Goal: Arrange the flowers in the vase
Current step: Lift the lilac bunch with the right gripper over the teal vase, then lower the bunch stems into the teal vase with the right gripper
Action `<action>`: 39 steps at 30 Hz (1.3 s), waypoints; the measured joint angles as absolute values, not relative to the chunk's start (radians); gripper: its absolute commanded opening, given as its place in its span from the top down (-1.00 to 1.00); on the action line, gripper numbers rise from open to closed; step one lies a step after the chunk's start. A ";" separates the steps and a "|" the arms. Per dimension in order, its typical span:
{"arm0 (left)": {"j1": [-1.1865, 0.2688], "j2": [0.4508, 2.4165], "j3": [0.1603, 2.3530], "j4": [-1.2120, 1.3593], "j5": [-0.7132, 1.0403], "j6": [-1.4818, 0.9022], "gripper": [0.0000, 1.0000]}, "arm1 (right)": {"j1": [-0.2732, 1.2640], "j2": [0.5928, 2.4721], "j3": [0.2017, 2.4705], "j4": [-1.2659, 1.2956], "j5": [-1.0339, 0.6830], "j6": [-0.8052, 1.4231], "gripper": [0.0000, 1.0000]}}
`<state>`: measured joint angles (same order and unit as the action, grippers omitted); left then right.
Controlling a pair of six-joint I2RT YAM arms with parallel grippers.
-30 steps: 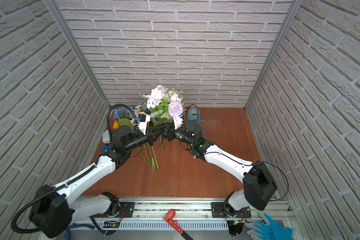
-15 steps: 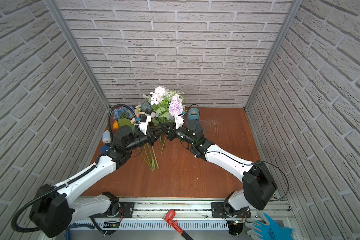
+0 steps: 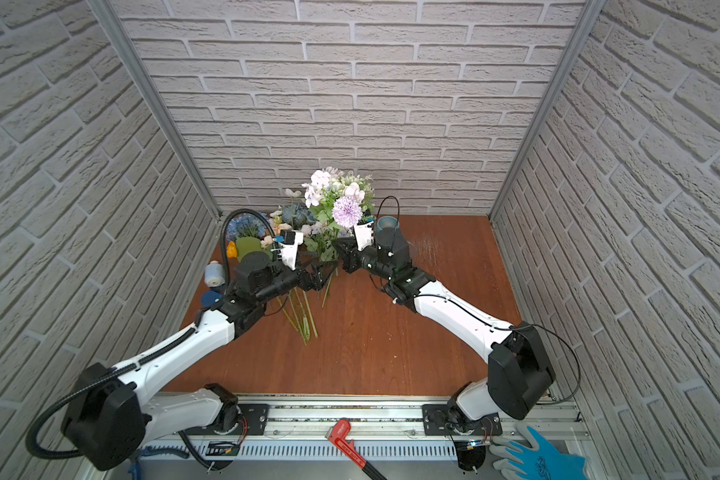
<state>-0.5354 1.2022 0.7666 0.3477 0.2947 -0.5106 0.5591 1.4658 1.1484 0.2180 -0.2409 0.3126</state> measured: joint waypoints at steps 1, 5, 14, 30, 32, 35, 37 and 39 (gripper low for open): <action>-0.535 1.215 0.766 0.341 0.266 -0.514 -0.96 | 0.543 1.467 1.173 0.191 -0.224 0.285 0.88; -0.535 1.264 0.759 0.326 0.168 -0.536 -0.96 | 0.476 1.477 1.256 0.139 -0.168 0.198 0.88; -0.535 1.324 0.750 0.318 0.111 -0.578 -0.96 | 0.368 1.596 1.370 0.162 -0.047 0.034 0.88; -0.535 1.332 0.739 0.319 0.096 -0.588 -0.97 | 0.315 1.720 1.314 0.410 -0.001 -0.032 0.88; -0.535 1.333 0.739 0.320 0.095 -0.588 -0.96 | 0.315 1.720 1.282 0.424 0.003 -0.036 0.88; -0.535 1.340 0.739 0.320 0.095 -0.588 -0.97 | 0.314 1.720 1.212 0.452 0.009 -0.039 0.88; -0.535 1.346 0.739 0.320 0.096 -0.588 -0.96 | 0.314 1.720 1.162 0.472 0.018 -0.040 0.88; -0.535 1.353 0.739 0.320 0.097 -0.588 -0.97 | 0.314 1.718 1.118 0.510 0.026 -0.039 0.87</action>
<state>-0.5354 1.3533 0.7395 0.3202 0.0971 -0.5880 0.3138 1.7184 1.1175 0.5102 0.0261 -0.0395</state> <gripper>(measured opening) 0.982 0.098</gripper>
